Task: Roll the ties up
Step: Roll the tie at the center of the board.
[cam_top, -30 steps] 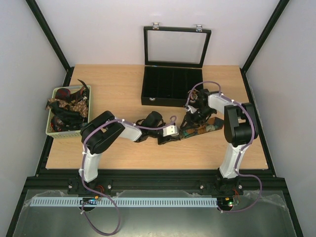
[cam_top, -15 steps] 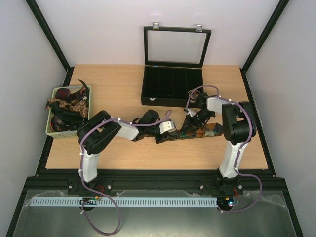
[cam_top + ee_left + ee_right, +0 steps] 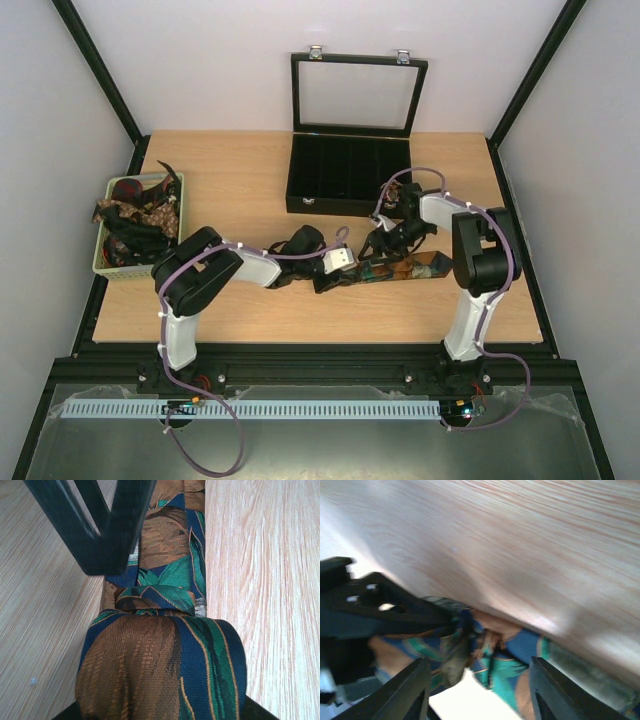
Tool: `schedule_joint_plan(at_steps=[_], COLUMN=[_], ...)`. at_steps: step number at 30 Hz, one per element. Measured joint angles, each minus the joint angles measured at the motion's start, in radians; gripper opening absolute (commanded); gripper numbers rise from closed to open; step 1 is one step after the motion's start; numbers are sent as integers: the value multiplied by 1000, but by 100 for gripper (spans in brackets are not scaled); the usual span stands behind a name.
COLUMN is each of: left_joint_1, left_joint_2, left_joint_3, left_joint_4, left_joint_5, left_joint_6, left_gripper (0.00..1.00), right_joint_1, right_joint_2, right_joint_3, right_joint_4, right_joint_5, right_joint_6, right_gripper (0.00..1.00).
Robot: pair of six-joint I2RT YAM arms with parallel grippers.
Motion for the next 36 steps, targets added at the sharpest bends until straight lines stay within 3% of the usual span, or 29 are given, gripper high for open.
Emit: schedule_joint_plan(at_steps=[6, 13, 18, 23, 24, 26, 32, 36], left_joint_1=[-9, -13, -13, -13, -13, -16, -14, -10], left_joint_2=[0, 0, 0, 0, 0, 1, 6, 1], left_joint_3=[4, 9, 9, 10, 10, 11, 24, 24], left_joint_4=[-8, -16, -16, -17, -18, -21, -37, -39], left_joint_5=[-14, -23, -26, -29, -31, -34, -40, -27], left_joint_6=[0, 0, 0, -1, -1, -2, -6, -18], left_gripper=[30, 31, 32, 32, 33, 39, 73, 82], right_joint_1=[-2, 57, 103, 108, 108, 107, 105, 86], right_joint_2=[-94, -89, -59, -51, -49, -47, -47, -47], right_joint_3=[-7, -36, -37, -36, -35, -31, -32, -43], right_joint_4=[-32, -31, -24, -10, -10, -15, -18, -16], right_joint_5=[-108, -136, -128, -96, -100, -103, -73, -48], right_joint_6=[17, 59, 70, 81, 88, 91, 84, 84], right_gripper=[57, 53, 35, 4, 2, 1, 1, 1])
